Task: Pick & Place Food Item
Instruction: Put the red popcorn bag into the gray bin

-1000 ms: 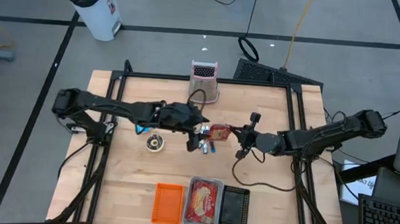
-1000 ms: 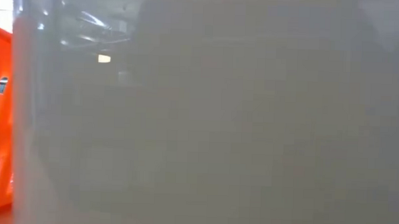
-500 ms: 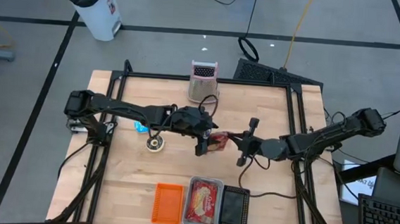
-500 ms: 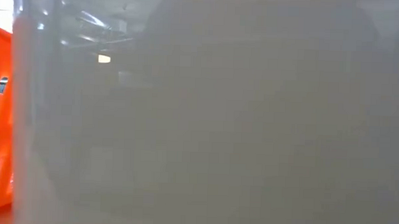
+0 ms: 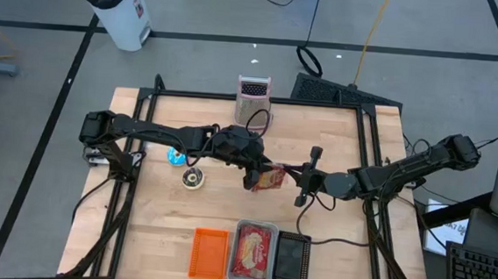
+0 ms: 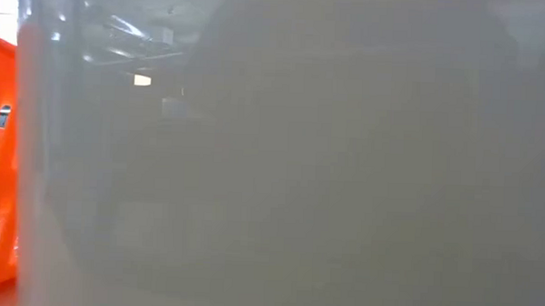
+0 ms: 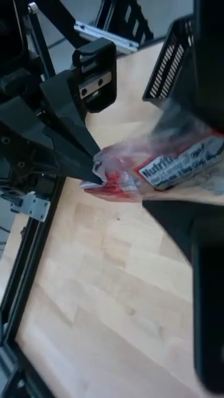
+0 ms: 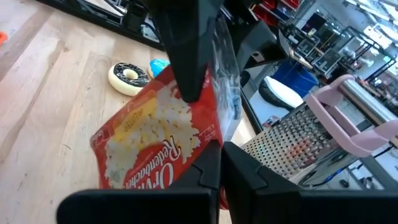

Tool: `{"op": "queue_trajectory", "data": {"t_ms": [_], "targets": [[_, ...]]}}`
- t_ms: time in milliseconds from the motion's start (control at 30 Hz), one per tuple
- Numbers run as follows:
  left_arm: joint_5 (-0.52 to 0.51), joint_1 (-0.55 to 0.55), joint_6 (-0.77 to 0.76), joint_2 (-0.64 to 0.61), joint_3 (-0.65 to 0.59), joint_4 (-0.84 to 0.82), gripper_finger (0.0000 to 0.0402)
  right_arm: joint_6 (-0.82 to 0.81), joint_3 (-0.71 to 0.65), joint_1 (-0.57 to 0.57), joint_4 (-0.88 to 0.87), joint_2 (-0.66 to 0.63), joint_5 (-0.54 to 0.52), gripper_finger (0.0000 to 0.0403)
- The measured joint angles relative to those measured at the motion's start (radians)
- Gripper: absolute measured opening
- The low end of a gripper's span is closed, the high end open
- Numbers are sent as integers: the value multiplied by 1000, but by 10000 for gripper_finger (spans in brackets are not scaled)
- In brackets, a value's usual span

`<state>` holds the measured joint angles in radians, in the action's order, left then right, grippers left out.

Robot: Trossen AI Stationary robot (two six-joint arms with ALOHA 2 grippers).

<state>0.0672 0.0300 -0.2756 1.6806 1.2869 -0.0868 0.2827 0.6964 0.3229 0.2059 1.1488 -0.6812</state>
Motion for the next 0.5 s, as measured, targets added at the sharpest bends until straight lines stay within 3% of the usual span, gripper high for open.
{"op": "queue_trajectory", "data": {"t_ms": [133, 500], "targets": [[32, 10, -7, 0, 0, -1, 14, -40, 0, 1, 3, 0, 2, 8], [84, -69, -47, -129, 0, -59, 3, -88, 0, 79, -22, -107, -40, 43]]}}
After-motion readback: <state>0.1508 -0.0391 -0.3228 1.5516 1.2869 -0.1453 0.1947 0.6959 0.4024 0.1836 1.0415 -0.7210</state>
